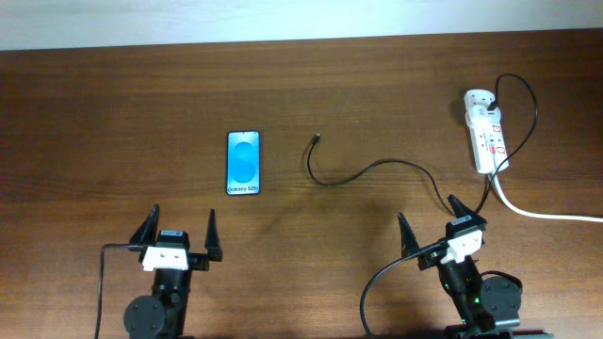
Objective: Plug charger to phone and switch on socket
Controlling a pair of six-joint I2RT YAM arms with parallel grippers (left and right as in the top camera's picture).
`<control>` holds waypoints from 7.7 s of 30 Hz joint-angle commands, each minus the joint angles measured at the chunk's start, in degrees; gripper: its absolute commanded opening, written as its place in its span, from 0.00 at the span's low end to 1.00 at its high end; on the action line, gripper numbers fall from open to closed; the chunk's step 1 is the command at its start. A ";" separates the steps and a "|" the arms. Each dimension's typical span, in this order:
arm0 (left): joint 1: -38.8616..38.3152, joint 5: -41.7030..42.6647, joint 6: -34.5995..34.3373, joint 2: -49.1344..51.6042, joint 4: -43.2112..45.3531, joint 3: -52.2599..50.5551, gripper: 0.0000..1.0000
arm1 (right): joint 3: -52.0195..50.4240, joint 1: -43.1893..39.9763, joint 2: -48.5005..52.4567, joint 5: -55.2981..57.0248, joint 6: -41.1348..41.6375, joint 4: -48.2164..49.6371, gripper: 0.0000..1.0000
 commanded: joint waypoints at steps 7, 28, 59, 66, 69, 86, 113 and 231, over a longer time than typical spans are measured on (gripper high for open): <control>0.35 3.23 0.92 4.66 0.28 7.41 0.99 | 7.56 0.42 0.57 -0.09 0.42 -0.50 0.99; 0.35 8.44 0.92 42.01 -17.40 44.63 0.99 | 40.24 0.42 20.15 -0.79 0.42 -25.33 0.98; 0.20 13.31 0.15 86.71 -60.19 90.75 0.99 | 81.85 0.42 65.29 -12.22 0.42 -65.77 0.99; -1.11 10.43 -6.21 90.77 -62.53 94.77 0.99 | 81.85 0.42 69.26 -12.72 0.42 -65.83 0.98; -2.34 8.66 -9.09 96.96 -68.00 104.17 0.99 | 81.85 0.42 70.18 -14.64 0.42 -65.77 0.98; -9.97 -4.57 -15.63 129.20 -84.76 131.01 0.99 | 81.85 0.42 70.25 -14.78 0.42 -65.88 0.98; -12.04 -4.55 -17.11 135.47 -74.03 115.75 0.99 | 81.85 0.42 70.25 -14.73 0.42 -65.90 0.98; -12.07 43.10 -66.31 138.86 -94.66 137.35 0.00 | 81.77 4.66 84.46 -19.69 28.35 -51.39 0.81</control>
